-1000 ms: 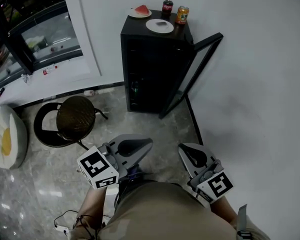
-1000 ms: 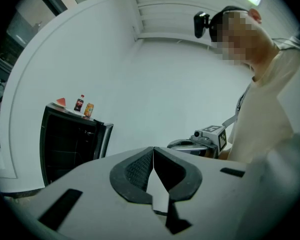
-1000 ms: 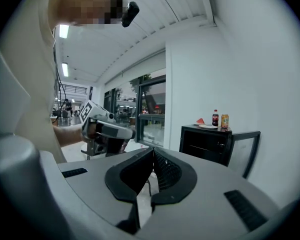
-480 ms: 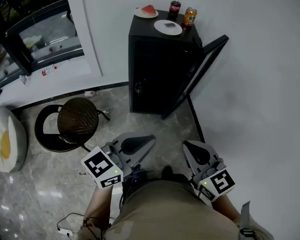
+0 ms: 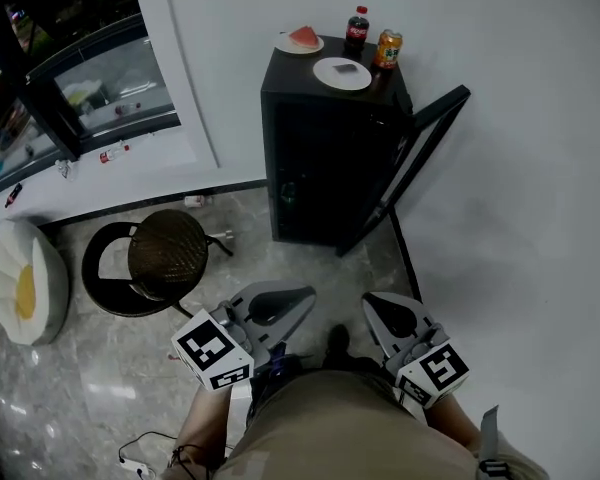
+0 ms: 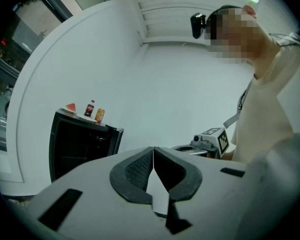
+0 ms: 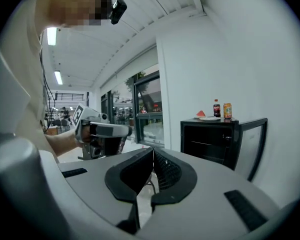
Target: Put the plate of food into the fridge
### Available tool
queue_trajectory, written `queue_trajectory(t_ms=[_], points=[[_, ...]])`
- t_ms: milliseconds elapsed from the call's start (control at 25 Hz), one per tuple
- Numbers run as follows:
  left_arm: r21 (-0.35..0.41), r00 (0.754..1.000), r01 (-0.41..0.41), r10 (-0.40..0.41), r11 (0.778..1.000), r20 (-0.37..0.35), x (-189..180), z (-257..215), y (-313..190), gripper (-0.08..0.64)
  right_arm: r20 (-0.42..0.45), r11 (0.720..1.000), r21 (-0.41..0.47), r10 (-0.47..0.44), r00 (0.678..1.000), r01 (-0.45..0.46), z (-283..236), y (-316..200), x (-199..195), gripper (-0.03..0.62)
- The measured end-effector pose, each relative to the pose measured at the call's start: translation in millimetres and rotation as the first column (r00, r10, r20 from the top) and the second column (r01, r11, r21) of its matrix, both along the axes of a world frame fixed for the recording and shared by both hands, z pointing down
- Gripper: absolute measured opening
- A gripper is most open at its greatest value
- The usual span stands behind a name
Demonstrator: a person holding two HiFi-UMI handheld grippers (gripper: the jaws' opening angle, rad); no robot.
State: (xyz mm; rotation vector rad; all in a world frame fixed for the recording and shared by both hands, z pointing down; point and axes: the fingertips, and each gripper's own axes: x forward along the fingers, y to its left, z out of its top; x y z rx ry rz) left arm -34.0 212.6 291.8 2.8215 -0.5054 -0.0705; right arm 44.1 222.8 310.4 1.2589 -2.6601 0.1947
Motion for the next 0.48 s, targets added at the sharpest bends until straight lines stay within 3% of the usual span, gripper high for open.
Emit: queue_trajectory(t_ms=[480], points=[[-0.015,0.994,0.029,-0.027,0.999,0.101,64,1,-48,0.011,0.085,0.997,-0.037,-0.057,0.995,0.061,3,-58,62,0.021]])
